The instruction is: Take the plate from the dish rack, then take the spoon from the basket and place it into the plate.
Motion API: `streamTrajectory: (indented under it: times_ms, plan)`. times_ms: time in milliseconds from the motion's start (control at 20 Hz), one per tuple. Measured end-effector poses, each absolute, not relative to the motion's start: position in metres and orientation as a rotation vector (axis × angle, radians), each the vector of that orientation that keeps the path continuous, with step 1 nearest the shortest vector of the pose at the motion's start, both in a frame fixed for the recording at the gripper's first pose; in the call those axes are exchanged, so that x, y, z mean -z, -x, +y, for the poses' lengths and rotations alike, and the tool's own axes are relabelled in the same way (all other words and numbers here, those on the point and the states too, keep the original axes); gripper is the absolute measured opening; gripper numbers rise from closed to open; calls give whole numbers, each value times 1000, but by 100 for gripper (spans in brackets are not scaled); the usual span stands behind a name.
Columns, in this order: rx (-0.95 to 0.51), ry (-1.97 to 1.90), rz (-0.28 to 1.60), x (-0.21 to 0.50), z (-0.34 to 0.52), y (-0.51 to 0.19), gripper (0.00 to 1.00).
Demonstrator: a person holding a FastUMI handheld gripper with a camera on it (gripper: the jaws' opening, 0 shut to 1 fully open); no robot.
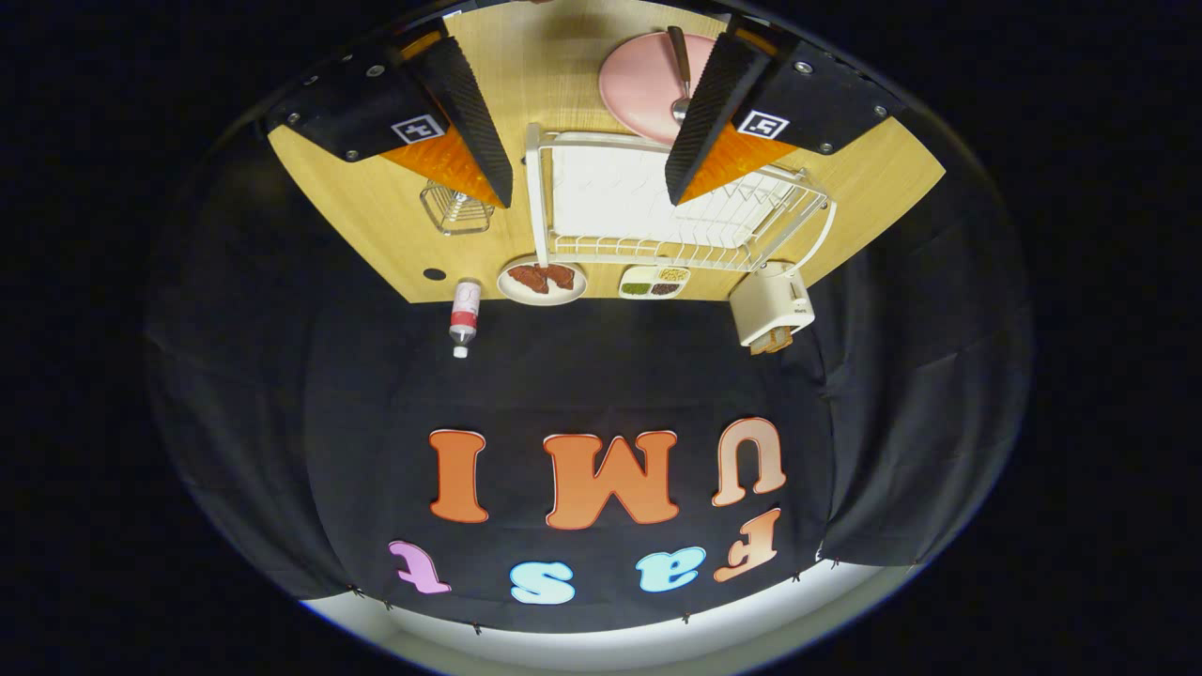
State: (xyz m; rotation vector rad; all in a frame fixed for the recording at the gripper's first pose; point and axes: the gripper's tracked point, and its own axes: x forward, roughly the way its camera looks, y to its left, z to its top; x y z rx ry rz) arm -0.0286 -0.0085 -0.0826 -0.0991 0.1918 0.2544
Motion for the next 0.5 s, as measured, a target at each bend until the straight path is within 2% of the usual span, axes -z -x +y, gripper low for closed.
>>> streamTrajectory:
  times_ms: [500]
  plan:
    - [-230, 97, 116, 21, -20, 19, 97]
